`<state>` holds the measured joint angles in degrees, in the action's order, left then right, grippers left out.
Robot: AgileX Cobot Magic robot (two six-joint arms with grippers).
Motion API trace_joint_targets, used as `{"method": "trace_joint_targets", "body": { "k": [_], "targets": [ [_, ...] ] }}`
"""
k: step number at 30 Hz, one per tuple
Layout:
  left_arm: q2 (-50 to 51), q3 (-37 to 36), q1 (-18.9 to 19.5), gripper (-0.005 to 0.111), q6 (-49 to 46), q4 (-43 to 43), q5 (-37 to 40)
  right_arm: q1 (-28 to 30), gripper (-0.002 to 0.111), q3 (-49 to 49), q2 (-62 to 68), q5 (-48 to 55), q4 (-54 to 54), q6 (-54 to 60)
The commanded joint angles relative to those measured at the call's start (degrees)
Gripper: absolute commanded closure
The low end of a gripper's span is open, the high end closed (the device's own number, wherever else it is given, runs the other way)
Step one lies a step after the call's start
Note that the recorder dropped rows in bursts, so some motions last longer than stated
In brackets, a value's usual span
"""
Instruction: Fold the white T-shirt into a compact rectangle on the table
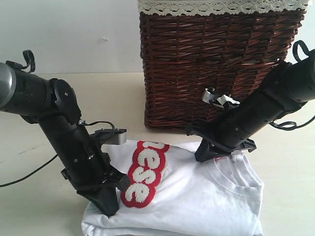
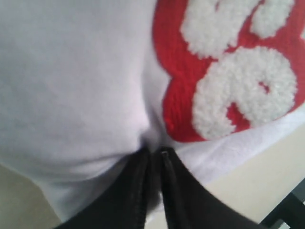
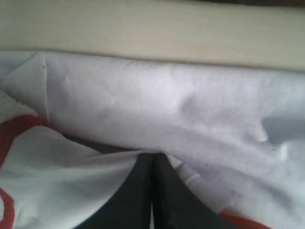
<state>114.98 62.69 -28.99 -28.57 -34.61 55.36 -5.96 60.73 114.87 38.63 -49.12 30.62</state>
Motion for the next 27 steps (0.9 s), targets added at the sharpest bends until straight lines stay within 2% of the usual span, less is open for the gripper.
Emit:
{"method": "trace_joint_targets", "body": {
  "k": [1, 5, 10, 13, 17, 22, 27],
  "targets": [
    [-2.8, -0.5, 0.0, 0.082, -2.8, -3.2, 0.7, -0.1, 0.108, 0.3, 0.1, -1.4, -0.2, 1.5],
    [-7.2, -0.5, 0.5, 0.078, -3.7, -3.2, -3.9, -0.1, 0.108, 0.2, -2.0, 1.0, 3.1, 3.7],
    [-13.8, -0.5, 2.4, 0.078, -3.9, -2.7, -12.5, -0.1, 0.108, -2.0, -9.9, -1.1, 14.4, -4.0],
    [-18.3, -0.5, 3.8, 0.078, -4.6, -1.6, -15.6, -0.1, 0.108, -7.1, -18.8, -3.5, 20.4, -8.3],
    [-23.9, -1.2, 4.9, 0.078, -4.6, -0.3, -16.5, -0.1, 0.108, -16.6, -30.4, -8.9, 21.3, -8.3],
    [-35.0, -7.8, 5.1, 0.078, -4.6, -0.1, -23.5, -0.1, 0.108, -24.0, -49.0, -12.3, 22.9, -8.3],
    [-44.1, -14.5, 5.1, 0.078, -4.6, -0.4, -30.6, -0.1, 0.108, -26.9, -59.6, -12.4, 26.1, -8.3]
  ]
}}
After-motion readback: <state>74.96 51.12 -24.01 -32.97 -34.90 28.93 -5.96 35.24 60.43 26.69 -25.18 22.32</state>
